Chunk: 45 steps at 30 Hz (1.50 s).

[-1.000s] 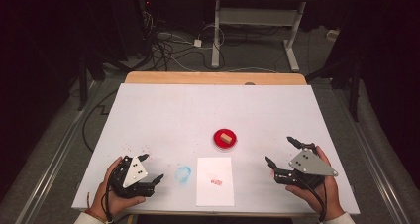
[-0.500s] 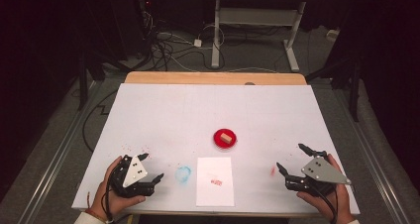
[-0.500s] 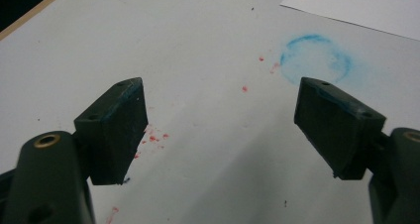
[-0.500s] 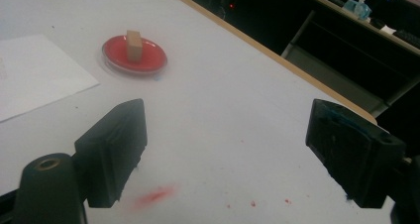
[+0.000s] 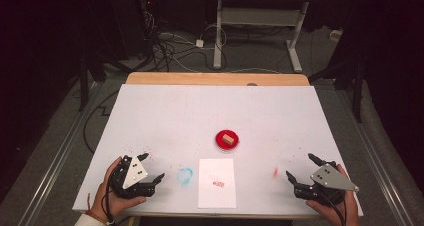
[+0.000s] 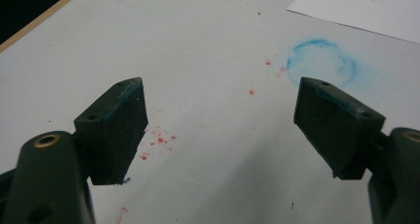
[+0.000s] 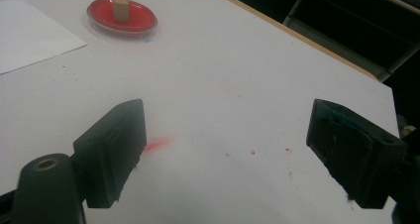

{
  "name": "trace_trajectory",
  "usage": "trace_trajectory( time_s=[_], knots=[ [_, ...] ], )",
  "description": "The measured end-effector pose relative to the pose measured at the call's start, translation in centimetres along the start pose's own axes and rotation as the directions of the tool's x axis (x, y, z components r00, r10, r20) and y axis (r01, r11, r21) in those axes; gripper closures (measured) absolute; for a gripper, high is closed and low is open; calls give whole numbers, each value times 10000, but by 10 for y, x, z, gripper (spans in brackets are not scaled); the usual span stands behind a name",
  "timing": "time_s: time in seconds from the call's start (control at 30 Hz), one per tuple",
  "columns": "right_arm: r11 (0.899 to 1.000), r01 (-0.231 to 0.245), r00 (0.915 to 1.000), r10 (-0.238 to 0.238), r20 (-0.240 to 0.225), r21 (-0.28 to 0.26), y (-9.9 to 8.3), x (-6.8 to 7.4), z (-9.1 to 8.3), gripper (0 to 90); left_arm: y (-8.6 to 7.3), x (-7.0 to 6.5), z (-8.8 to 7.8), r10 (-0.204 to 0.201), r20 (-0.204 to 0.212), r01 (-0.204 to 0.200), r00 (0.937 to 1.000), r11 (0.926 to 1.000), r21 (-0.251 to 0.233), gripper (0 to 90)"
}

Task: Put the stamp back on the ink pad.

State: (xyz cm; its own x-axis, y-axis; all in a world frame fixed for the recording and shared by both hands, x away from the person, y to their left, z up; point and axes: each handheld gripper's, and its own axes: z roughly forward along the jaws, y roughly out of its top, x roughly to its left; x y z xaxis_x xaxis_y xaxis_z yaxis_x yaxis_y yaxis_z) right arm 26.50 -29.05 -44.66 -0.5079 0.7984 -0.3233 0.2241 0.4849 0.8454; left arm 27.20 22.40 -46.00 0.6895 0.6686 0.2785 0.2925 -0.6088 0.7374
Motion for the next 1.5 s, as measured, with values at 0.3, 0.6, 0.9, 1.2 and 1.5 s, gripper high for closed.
trace_trajectory(
  time_s=[0.3, 0.6, 0.9, 1.2, 1.5],
  knots=[
    [9994, 293, 9995, -295, -111, -202, 6, 9, -1, 160, 0, -1, -1, 108, 36, -107, 9999, 9999, -93, 203],
    [9993, 311, 9994, -315, -171, -229, 5, 10, -2, 161, 2, -2, 1, 160, 110, -160, 9998, 9999, -38, 203],
    [9986, 355, 9992, -363, -186, -398, 8, 13, -2, 161, 0, -3, 0, 131, 131, -132, 9998, 9999, 49, 204],
    [9974, 441, 9988, -451, -168, -571, 10, 14, -4, 161, 1, -3, 0, 175, 50, -175, 9998, 9998, 32, 204],
    [9961, 541, 9982, -558, -228, -699, 12, 14, -2, 160, 0, -1, 1, 159, 6, -159, 9999, 9998, 84, 203]
  ],
)
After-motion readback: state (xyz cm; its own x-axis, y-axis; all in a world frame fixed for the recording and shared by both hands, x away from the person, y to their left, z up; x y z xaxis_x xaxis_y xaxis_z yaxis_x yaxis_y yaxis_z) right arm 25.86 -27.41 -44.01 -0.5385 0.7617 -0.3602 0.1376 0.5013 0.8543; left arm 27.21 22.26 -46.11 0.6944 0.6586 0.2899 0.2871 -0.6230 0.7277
